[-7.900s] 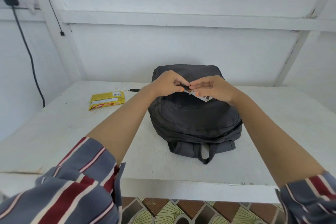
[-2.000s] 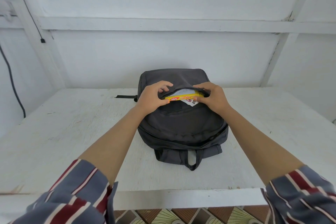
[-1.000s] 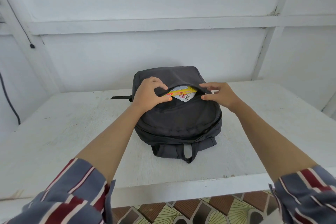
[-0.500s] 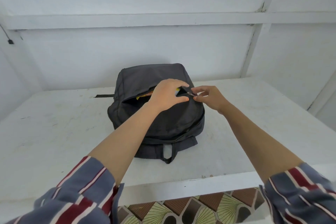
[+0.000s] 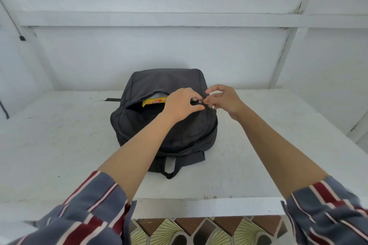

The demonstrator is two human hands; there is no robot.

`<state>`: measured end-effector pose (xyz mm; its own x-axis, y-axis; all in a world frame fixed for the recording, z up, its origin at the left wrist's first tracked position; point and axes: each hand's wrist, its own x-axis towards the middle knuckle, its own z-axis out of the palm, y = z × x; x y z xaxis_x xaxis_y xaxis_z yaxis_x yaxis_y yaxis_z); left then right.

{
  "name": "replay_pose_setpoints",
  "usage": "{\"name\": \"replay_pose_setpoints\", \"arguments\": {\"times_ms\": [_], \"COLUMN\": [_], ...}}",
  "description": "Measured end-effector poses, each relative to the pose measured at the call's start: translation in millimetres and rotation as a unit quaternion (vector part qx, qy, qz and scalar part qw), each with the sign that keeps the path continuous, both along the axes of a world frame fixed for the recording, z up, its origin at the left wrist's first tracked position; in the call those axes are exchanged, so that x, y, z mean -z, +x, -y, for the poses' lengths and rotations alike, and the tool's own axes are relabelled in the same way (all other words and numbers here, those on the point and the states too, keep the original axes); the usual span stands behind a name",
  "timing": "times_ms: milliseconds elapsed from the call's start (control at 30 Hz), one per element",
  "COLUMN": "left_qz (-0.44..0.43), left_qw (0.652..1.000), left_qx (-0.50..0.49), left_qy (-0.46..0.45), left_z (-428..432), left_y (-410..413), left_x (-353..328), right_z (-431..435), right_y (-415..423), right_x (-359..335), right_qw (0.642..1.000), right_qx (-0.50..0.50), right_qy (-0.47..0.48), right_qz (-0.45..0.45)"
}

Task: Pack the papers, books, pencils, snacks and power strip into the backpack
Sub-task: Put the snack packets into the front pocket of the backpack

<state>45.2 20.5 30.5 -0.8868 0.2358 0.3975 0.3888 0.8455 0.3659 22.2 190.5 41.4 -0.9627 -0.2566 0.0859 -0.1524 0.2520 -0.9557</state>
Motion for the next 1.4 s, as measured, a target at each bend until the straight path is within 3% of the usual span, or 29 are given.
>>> {"name": "replay_pose_setpoints", "arguments": {"times_ms": [300,600,967,1233,1400], "left_qz": [-0.008,0.025,0.017,0.081,0.1], "left_qw": [0.997,0.999,0.993,0.995,0.993], "left_qx": [-0.072,0.0,-0.044,-0.046,-0.045], "left_qy": [0.03,0.038,-0.109,-0.046,0.052], "left_z": [-6,-3,-17,-18,-13], "left_y": [0,2,0,3,5], "left_x": [-2,0,-4,-8,-17], "right_z": [-11,-1,-10,-11,-5], "right_y": [-9,-10,-17,-14,-10], "right_x": [8,25,29,27,28], "right_qw": [0.998,0.999,0.999,0.997,0.991], "right_qx": [-0.047,-0.02,-0.045,-0.055,-0.078], "right_qy": [-0.035,-0.042,-0.028,0.045,0.097], "right_qz": [0.014,-0.004,0.002,-0.014,-0.058]}}
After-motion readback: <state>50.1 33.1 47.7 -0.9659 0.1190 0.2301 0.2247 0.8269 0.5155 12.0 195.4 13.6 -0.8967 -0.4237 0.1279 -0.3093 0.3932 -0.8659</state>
